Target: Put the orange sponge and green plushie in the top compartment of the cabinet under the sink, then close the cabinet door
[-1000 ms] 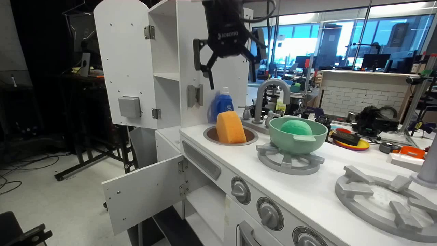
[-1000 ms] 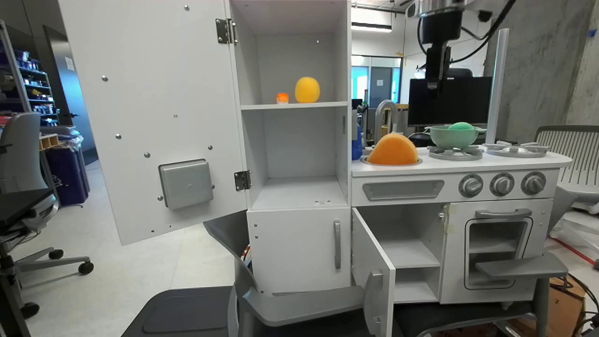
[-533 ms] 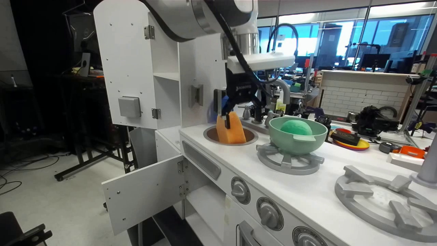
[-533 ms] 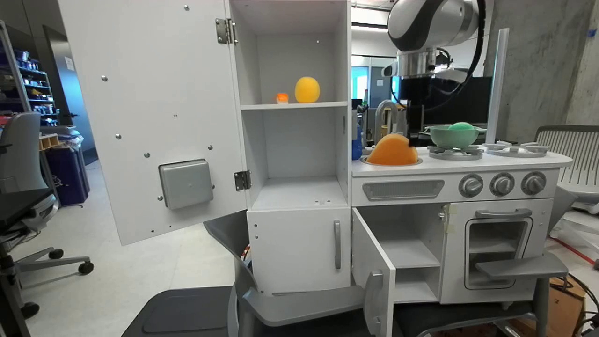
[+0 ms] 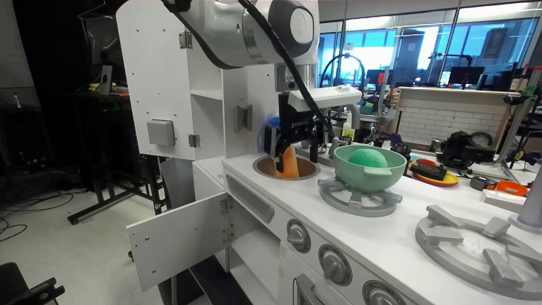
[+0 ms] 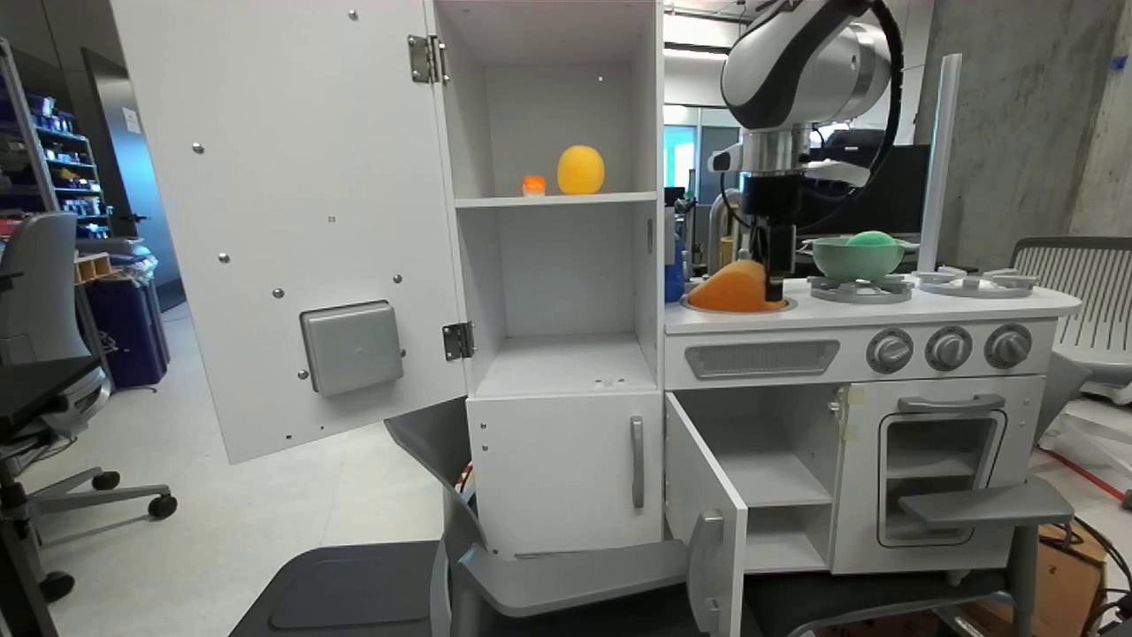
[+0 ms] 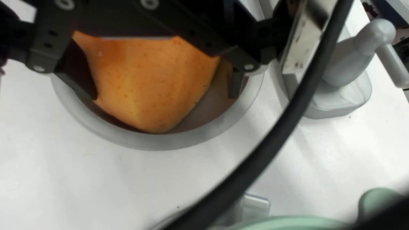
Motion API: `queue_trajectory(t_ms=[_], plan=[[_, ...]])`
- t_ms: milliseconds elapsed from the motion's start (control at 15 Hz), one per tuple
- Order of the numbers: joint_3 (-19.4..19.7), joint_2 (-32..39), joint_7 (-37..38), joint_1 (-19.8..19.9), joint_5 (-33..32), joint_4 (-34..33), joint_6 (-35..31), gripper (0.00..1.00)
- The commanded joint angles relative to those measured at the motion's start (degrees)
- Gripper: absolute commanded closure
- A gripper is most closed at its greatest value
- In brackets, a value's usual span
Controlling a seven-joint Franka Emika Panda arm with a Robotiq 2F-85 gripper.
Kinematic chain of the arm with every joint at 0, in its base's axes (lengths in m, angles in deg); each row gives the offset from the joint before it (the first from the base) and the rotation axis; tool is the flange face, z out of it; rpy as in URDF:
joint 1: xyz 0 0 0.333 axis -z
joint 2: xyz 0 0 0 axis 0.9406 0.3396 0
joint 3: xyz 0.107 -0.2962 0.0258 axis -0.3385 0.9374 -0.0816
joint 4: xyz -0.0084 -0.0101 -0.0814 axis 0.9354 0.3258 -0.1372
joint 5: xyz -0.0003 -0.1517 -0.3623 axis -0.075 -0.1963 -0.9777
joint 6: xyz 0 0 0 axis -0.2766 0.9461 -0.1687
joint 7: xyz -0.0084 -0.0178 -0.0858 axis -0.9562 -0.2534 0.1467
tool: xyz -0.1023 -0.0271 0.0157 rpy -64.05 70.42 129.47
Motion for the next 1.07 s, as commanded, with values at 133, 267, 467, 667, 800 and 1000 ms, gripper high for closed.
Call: queue_trajectory(t_ms=[133, 267, 467, 667, 800, 1000], plan=[[-2.3, -3.0, -1.6, 1.1, 4.9, 0.0, 2.3, 0.0], [-2.2, -3.8, -1.1, 1.0, 6.2, 0.2, 3.1, 0.0], [-2.0, -4.1, 0.3, 0.2, 7.2, -0.5, 5.4, 0.0], [-1.6, -3.7, 4.4, -0.6, 7.7, -0.7, 7.4, 0.0], [-1.3, -3.9, 8.3, -1.1, 7.8, -0.2, 8.2, 0.0], [-1.2, -3.7, 13.7, -1.4, 7.8, 0.1, 7.5, 0.0]])
